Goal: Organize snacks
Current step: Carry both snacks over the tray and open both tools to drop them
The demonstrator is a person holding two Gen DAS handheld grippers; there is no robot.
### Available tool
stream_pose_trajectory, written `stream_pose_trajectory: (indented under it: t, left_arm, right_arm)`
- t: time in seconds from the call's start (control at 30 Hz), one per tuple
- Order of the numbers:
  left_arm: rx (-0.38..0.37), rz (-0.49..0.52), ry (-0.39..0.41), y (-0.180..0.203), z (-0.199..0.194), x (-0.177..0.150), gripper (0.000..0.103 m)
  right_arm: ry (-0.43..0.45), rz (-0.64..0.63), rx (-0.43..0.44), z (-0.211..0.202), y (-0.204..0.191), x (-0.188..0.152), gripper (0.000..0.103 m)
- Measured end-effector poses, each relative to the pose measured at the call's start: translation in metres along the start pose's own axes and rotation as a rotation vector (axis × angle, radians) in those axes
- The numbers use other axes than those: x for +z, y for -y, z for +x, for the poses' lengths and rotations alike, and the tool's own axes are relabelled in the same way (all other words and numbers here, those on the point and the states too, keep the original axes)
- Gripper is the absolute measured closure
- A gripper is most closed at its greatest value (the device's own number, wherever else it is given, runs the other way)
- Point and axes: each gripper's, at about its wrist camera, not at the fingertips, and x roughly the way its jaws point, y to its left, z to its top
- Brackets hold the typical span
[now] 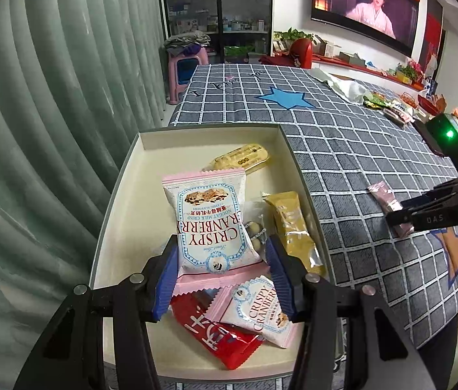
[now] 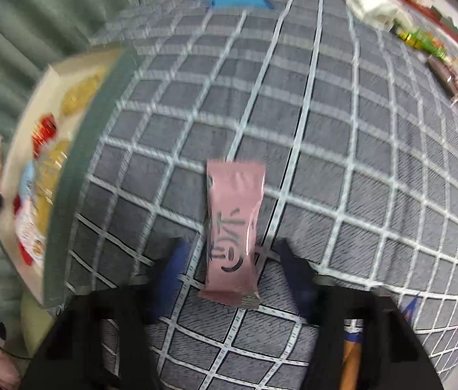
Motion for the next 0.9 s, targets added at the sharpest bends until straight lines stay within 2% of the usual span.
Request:
stream_pose_trajectory:
  t: [0.03,0.07,0.2,0.33,0.4,0.6,0.9]
  left_arm:
    - [0.003,0.002,-0.002,-0.001,0.001,0.0,0.047]
    - [0.007,0.005,-0.003,-0.003,0.001,0.0,0.047]
    - [0.021,0.006,-0.006,-0.013,0.0,0.003,0.047]
    - [0.038,-0.006,-0.01,-0.025,-0.002,0.009,0.047]
    - [0.052,-0.005,-0.003,-0.03,-0.005,0.012,0.047]
    - [0.079,-0.001,-0.003,-0.038,-0.006,0.014,0.047]
    - [0.08,-0.01,-0.04,-0.042,0.01,0.008,0.047]
  right_arm:
    - [0.011,-0.018,-0.032,0.001,-0.003,-0.001,0.076]
    - [0.008,-0.016,-0.025,0.002,-0.004,-0.002,0.079]
    - [0.034,0.018,0.09,-0.006,-0.009,-0.001,0.079]
    - [0.075,-0.01,0.199,-0.033,-0.03,0.014,0.079]
    - [0.098,-0.031,0.228,-0.045,-0.042,0.023,0.079]
    - [0.136,-0.12,0.252,-0.061,-0.099,0.068,0.079]
    - [0.114,-0.192,0.268,-0.046,-0.138,0.069,0.079]
